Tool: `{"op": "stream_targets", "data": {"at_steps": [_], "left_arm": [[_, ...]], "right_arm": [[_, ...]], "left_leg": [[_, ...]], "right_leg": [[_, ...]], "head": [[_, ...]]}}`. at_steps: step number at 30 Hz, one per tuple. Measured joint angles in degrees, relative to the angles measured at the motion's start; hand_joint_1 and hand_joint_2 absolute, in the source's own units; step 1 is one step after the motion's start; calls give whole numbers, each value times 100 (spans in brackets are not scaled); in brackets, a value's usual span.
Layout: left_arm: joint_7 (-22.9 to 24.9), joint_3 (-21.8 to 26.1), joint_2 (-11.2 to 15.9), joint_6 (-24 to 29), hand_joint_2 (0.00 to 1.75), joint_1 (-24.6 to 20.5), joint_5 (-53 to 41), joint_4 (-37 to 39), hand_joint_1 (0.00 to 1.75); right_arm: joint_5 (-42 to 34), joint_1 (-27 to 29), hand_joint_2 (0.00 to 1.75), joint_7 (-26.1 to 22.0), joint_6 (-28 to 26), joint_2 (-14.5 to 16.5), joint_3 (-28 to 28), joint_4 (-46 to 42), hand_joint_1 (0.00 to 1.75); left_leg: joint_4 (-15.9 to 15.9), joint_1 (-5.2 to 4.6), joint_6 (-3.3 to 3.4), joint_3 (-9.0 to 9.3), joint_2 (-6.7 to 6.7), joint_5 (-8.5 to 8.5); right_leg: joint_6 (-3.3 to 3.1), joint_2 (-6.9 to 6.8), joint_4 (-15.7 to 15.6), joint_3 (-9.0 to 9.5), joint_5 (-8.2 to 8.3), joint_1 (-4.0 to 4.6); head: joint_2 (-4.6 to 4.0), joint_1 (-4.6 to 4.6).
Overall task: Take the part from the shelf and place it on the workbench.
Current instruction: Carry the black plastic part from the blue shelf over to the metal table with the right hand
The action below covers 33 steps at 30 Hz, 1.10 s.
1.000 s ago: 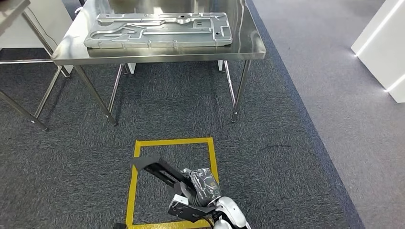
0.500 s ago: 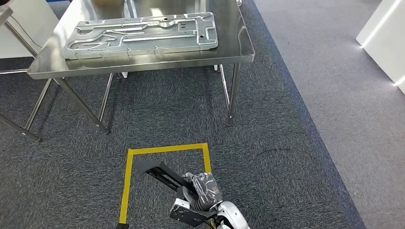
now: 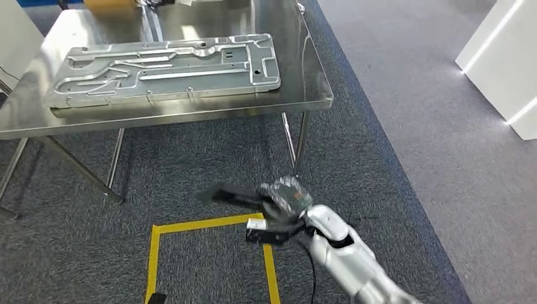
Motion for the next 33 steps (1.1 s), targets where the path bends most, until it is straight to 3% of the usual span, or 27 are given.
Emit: {"op": "stream_targets", "data": {"at_steps": [1, 2, 4, 5, 6, 7, 9, 10, 11, 13, 15, 16, 18, 19, 20, 21, 23, 25, 27, 30, 33], "left_arm": [[-3, 0, -4, 2, 175, -2, 1, 0, 0], [-3, 0, -7, 2, 175, 6, 2, 0, 0], [-2, 0, -17, 3, 175, 55, -1, 1, 0], [-1, 0, -23, 5, 175, 78, -5, 1, 0], [3, 0, -30, 9, 175, 96, -10, 2, 0], [8, 0, -38, 13, 175, 115, -15, 2, 0], [-3, -1, -50, 39, 175, 128, -15, 9, 0], [-19, -1, -52, 67, 175, 134, -4, 13, 0], [-34, -1, -55, 110, 175, 127, 9, 16, 0], [-42, 1, -53, 189, 175, 117, 36, 16, 0], [-37, 1, -54, 215, 175, 104, 46, 15, 0], [-38, 0, -55, 214, 175, 101, 46, 15, 0], [-35, 0, -55, 212, 175, 98, 45, 15, 0], [-30, 0, -55, 210, 175, 98, 43, 15, 0], [-25, 0, -55, 206, 175, 97, 41, 15, 0], [-19, 0, -55, 201, 175, 94, 39, 15, 0], [-2, 0, -55, 194, 175, 94, 38, 16, 0], [10, 0, -55, 196, 175, 81, 45, 16, 0], [10, 1, -57, 200, 175, 66, 57, 15, 0], [2, 2, -60, 203, 175, 55, 77, 15, 0], [-2, 2, -60, 203, 175, 47, 81, 15, 0]], "right_arm": [[-129, -217, 175, -69, 12, -114, 69, 158, 175], [-203, -377, 175, -102, 20, -206, 123, 287, 175], [-254, -578, 175, -98, 39, -365, 233, 479, 175], [-273, -665, 175, -70, 69, -449, 307, 554, 175], [-297, -757, 175, -36, 112, -530, 389, 614, 175], [-323, -850, 175, 1, 157, -617, 464, 664, 175], [-366, -1040, 175, 62, 228, -795, 595, 759, 175], [-382, -1126, 175, 84, 246, -863, 640, 790, 175], [-398, -1217, 175, 96, 260, -926, 682, 810, 175], [-433, -1369, 175, 75, 272, -989, 770, 819, 175], [-426, -1444, 175, 54, 246, -1017, 929, 838, 175], [-388, -1447, 175, 72, 223, -1018, 1030, 853, 175], [-271, -1427, 175, 169, 182, -1017, 1233, 879, 175], [-212, -1427, 175, 233, 174, -1017, 1308, 888, 175], [-159, -1446, 175, 292, 175, -1017, 1366, 894, 175], [-117, -1497, 175, 334, 205, -1017, 1409, 896, 175], [-66, -1727, 175, 331, 401, -1017, 1486, 903, 175], [-76, -2127, 175, 225, 719, -1019, 1564, 936, 175], [-111, -2582, 175, 121, 952, -1022, 1621, 994, 175], [-134, -3065, 175, 64, 1072, -1023, 1665, 1073, 175], [-136, -3225, 175, 56, 1084, -1020, 1716, 1113, 175]], "left_leg": [[-20, 5, 13, 105, 2, -82], [-30, 12, 12, 220, -2, -175], [-33, 31, -5, 478, -14, -377], [-33, 40, -14, 615, -21, -484], [-33, 45, -23, 745, -25, -588], [-36, 47, -33, 845, -29, -690], [-28, 43, -71, 994, -46, -874], [-35, 44, -101, 1033, -55, -935], [-32, 45, -138, 1075, -59, -963], [110, 39, -219, 1027, -37, -900], [632, 54, -304, 735, 11, -829], [971, 83, -344, 511, 33, -891], [1475, 152, -419, 86, 53, -1235], [1531, 185, -454, -48, 64, -1368], [1435, 214, -484, -111, 77, -1382], [1173, 241, -519, -93, 90, -1219], [436, 276, -556, 48, 117, -567], [16, 258, -494, 132, 137, -158], [-11, 236, -410, 134, 132, -114], [-10, 235, -382, 134, 92, -89], [-11, 231, -343, 135, 59, -103]], "right_leg": [[37, -50, 312, -298, -87, -10], [77, -71, 479, -546, -318, -27], [138, -84, 430, -893, -898, -60], [155, -92, 249, -1004, -1038, -71], [164, -106, -16, -1082, -959, -77], [157, -127, -353, -1132, -570, -76], [107, -156, -922, -1155, 505, -48], [56, -159, -1067, -1146, 886, -30], [3, -152, -1121, -1122, 1025, -14], [-83, -139, -1191, -1024, 988, -36], [-134, -131, -1306, -856, 929, -76], [-146, -127, -1339, -767, 890, -86], [-137, -127, -1363, -618, 777, -109], [-120, -127, -1358, -547, 715, -124], [-98, -126, -1350, -476, 652, -141], [-75, -126, -1338, -405, 590, -159], [-14, -116, -1294, -294, 474, -191], [66, -90, -1262, -269, 397, -197], [72, -76, -1246, -287, 352, -187], [-13, -98, -1280, -252, 348, -188], [-14, -130, -1339, -209, 348, -187]], "head": [[0, 0], [0, 0], [0, 0], [0, 0], [0, 0], [0, 1], [0, 2], [0, 3], [0, 3], [0, 4], [0, 3], [0, 3], [0, 4], [0, 4], [0, 4], [0, 4], [0, 4], [0, 4], [0, 4], [0, 4], [0, 4]]}}
